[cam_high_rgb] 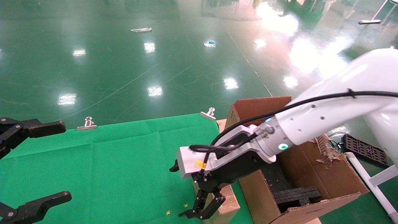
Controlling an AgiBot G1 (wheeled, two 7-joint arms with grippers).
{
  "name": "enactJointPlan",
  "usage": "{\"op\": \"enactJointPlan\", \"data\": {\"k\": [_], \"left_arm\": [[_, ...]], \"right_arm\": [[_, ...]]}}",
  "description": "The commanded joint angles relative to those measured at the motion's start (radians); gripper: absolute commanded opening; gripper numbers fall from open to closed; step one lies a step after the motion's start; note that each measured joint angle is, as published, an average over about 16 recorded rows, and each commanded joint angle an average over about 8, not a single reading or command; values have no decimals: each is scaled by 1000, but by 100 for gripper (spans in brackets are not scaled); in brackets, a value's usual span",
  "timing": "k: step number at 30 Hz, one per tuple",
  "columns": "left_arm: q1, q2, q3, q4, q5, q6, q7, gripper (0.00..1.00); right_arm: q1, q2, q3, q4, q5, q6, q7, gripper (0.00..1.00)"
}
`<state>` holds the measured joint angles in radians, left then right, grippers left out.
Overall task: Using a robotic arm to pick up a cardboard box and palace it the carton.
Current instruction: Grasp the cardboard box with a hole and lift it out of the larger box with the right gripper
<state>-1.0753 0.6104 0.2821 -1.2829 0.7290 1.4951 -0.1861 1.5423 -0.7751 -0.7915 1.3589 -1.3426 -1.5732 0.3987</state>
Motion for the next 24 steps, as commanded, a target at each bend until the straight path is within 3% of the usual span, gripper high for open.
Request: {"op": "enactJointPlan", "data": {"k": [1, 24], "left_arm": [[0, 0, 0, 0, 0, 0, 0, 100], [0, -1, 2, 0, -1, -1, 1, 100]], "right_arm": [[39, -17, -59, 0, -29, -3, 9, 100], [501, -5, -523, -2, -45, -2, 95, 100]]}}
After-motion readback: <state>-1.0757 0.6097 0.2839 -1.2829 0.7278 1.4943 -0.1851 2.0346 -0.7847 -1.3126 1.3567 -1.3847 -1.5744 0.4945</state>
